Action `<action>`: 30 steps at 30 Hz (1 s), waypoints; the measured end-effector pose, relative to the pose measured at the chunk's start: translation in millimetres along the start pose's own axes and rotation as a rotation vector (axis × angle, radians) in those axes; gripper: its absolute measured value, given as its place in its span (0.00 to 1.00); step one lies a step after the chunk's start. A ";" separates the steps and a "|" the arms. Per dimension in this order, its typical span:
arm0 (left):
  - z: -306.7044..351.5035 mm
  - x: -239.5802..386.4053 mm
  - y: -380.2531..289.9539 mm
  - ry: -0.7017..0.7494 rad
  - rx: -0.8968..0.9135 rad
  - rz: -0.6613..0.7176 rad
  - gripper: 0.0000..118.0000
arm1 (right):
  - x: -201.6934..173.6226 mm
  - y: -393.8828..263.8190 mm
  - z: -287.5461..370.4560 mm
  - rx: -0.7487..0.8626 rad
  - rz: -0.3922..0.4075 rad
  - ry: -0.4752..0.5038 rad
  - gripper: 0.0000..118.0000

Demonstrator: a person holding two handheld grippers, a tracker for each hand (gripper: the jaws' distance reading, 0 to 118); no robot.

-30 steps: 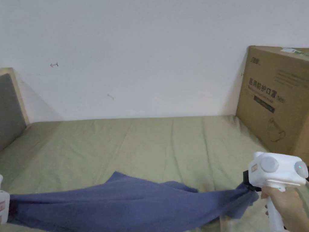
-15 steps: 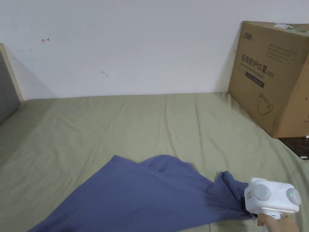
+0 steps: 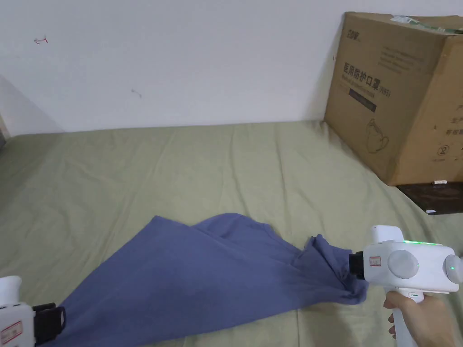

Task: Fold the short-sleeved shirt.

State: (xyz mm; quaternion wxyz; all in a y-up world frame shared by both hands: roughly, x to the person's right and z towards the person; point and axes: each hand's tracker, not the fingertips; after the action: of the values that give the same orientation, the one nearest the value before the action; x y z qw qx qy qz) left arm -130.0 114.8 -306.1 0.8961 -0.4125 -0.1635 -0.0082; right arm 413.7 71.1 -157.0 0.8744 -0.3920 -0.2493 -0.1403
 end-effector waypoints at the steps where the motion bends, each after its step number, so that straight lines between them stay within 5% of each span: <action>1: -3.8 12.3 -3.5 0.007 0.004 -0.007 0.02 | 1.5 -5.7 0.4 -0.003 -0.006 -0.001 0.03; 10: -35.8 100.6 -33.9 -0.087 -0.090 -0.160 0.00 | 13.0 -44.5 -10.4 -0.057 -0.064 0.036 0.03; 11: -41.6 102.5 -33.9 -0.090 -0.089 -0.160 0.00 | 12.3 -43.0 -11.0 -0.053 -0.054 0.030 0.26; 12: -46.0 105.6 -32.5 -0.095 -0.096 -0.161 0.00 | 11.9 -39.1 -12.5 -0.045 -0.044 0.017 0.71; 13: -49.4 110.2 -31.1 -0.113 -0.111 -0.172 0.00 | 14.6 -32.8 -16.0 -0.046 -0.048 0.022 0.90; 14: -51.5 113.4 -29.6 -0.127 -0.117 -0.175 0.00 | 16.6 -28.8 -17.3 -0.035 -0.052 0.038 0.90; 19: -73.7 130.4 -20.3 -0.129 -0.143 -0.221 0.00 | 22.0 -2.1 -57.4 -0.051 -0.080 0.002 0.85; 24: -89.8 140.3 -18.0 -0.143 -0.186 -0.224 0.00 | 18.2 -11.6 -99.9 -0.156 -0.070 0.017 0.22; 27: -94.6 144.4 -17.4 -0.149 -0.206 -0.238 0.00 | 18.5 -15.1 -94.8 -0.120 -0.124 0.026 0.04; 30: -99.9 145.1 -13.8 -0.142 -0.215 -0.253 0.00 | 19.1 -6.4 -82.6 -0.101 -0.096 0.035 0.04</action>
State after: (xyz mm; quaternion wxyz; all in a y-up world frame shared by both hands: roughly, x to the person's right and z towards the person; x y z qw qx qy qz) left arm 33.8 49.0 -313.1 0.8249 -0.4815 -0.2754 -0.1091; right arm 453.8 3.5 -189.6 0.8499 -0.4208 -0.2451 -0.2014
